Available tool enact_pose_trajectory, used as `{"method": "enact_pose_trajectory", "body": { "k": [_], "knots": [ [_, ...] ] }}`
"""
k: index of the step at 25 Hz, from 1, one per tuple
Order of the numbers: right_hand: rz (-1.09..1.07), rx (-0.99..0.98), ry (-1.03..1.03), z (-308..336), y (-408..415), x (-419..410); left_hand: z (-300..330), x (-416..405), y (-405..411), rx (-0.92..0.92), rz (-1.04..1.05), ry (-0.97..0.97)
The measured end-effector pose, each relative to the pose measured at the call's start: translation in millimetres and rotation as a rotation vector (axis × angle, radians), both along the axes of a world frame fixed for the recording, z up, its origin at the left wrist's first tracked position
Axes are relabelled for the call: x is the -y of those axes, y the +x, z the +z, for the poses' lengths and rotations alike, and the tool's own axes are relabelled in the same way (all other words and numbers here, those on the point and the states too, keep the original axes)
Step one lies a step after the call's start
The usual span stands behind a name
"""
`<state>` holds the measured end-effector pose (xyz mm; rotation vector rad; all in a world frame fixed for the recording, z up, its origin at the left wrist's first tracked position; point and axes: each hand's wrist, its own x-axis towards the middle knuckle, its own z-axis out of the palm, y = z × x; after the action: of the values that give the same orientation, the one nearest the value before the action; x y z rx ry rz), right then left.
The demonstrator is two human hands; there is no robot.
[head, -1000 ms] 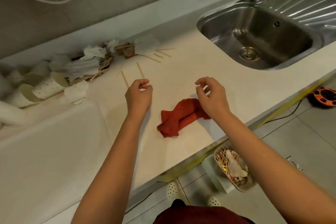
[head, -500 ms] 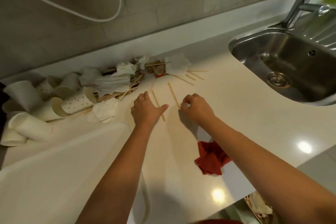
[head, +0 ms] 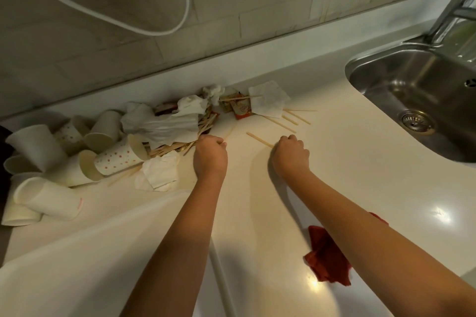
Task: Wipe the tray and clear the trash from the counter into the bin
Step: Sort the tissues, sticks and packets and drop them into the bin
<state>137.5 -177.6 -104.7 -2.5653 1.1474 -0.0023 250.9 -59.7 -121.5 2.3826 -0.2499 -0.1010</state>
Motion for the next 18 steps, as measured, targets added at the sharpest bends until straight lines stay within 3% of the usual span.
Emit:
{"method": "enact_pose_trajectory", "body": {
  "k": [3, 6, 9, 11, 15, 18],
  "knots": [
    [-0.033, -0.064, 0.027, -0.1, 6.5, -1.1, 4.8, 6.1, 4.2, -0.013, 0.018, 0.160],
    [-0.041, -0.102, 0.015, -0.3, 8.2, -1.2, 6.5, 14.1, -0.8, 0.139, -0.073, 0.470],
    [-0.002, -0.146, -0.043, -3.6, 7.0, -5.7, 3.5, 18.9, -6.8, 0.189, -0.147, 0.575],
    [-0.016, -0.130, 0.014, -0.8, 6.9, -4.4, 3.8, 16.7, -8.0, 0.192, -0.157, 0.586],
    [-0.034, -0.050, 0.341, 20.2, -1.4, 17.3, 12.7, 10.3, -11.0, 0.180, -0.134, 0.514],
    [-0.104, 0.217, 0.534, 34.8, -24.2, 30.9, 35.4, 10.4, -22.7, -0.008, -0.105, 0.184]
  ]
}}
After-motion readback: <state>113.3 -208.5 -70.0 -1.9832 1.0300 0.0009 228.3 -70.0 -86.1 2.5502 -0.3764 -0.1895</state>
